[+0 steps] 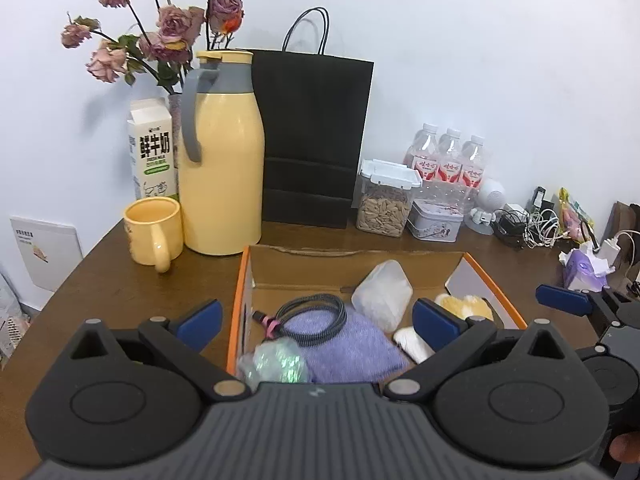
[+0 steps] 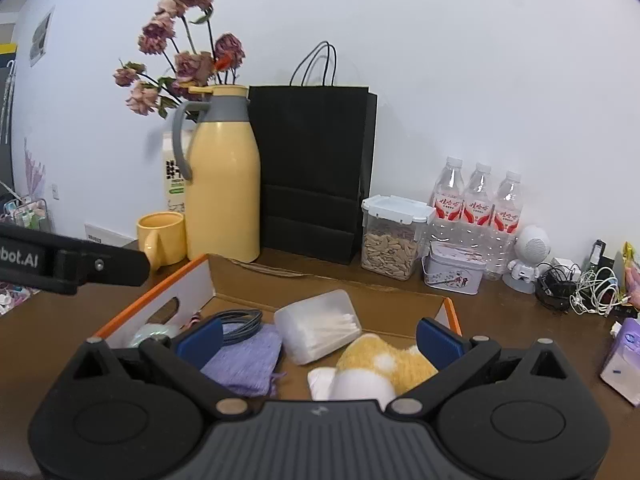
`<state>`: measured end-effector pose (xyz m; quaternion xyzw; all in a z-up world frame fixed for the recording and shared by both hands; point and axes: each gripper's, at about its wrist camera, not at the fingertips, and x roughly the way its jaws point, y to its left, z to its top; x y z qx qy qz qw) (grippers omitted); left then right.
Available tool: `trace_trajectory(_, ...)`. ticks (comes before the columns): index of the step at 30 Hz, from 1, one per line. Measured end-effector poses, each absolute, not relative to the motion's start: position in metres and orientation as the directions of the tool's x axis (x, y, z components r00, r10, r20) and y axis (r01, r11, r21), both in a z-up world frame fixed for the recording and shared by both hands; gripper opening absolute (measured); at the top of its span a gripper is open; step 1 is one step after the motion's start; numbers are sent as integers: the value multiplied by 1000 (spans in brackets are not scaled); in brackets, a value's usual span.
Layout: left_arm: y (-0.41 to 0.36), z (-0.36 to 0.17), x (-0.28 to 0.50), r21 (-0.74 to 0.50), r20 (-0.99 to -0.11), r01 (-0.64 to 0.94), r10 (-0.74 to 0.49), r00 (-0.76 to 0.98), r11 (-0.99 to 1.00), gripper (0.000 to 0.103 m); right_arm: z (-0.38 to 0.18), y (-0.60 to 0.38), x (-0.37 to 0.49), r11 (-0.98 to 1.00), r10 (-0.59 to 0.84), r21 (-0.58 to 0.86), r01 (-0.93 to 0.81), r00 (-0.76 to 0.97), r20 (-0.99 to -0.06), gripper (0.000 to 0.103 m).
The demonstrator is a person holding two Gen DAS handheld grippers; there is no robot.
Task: Organize objects
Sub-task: 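Withdraw both open tools from the box back over the table, then grasp the small black cable with the right tool while the left tool grasps the red flower clip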
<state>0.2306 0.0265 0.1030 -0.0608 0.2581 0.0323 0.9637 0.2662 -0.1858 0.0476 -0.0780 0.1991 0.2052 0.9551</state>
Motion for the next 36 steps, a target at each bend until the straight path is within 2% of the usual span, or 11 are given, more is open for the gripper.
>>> trace_trajectory(8,24,98,183,-77,-515,-95,42,856,993,103,39,-209,221,906,359,-53,-421,827,-433,103)
trace_trajectory(15,26,84,146,-42,-527,-92,56,848,995,103,9,-230,186,908,351,-23,-419,787,-507,103)
trace_trajectory(24,30,46,108,-21,-592,-98,66,803,995,103,-30,-237,142,898,349,-18,-440,734,-583,102)
trace_trajectory(26,33,39,101,-24,-603,-101,66,795,995,103,-37,-238,137,895,351,-12,-446,720,-598,97)
trace_trajectory(28,34,33,94,-30,-611,-104,64,789,994,103,-42,-239,133,892,356,-4,-452,709,-609,87)
trace_trajectory(30,35,30,90,-31,-616,-104,63,785,994,103,-46,-240,129,887,366,2,-462,700,-613,81)
trace_trajectory(32,36,26,86,-33,-619,-111,67,782,993,103,-48,-239,127,881,376,7,-472,692,-616,69)
trace_trajectory(34,37,23,86,-43,-627,-113,61,777,993,103,-51,-238,126,876,387,20,-481,679,-624,52)
trace_trajectory(36,37,20,86,-46,-633,-112,58,772,993,103,-54,-237,127,875,391,28,-483,671,-630,45)
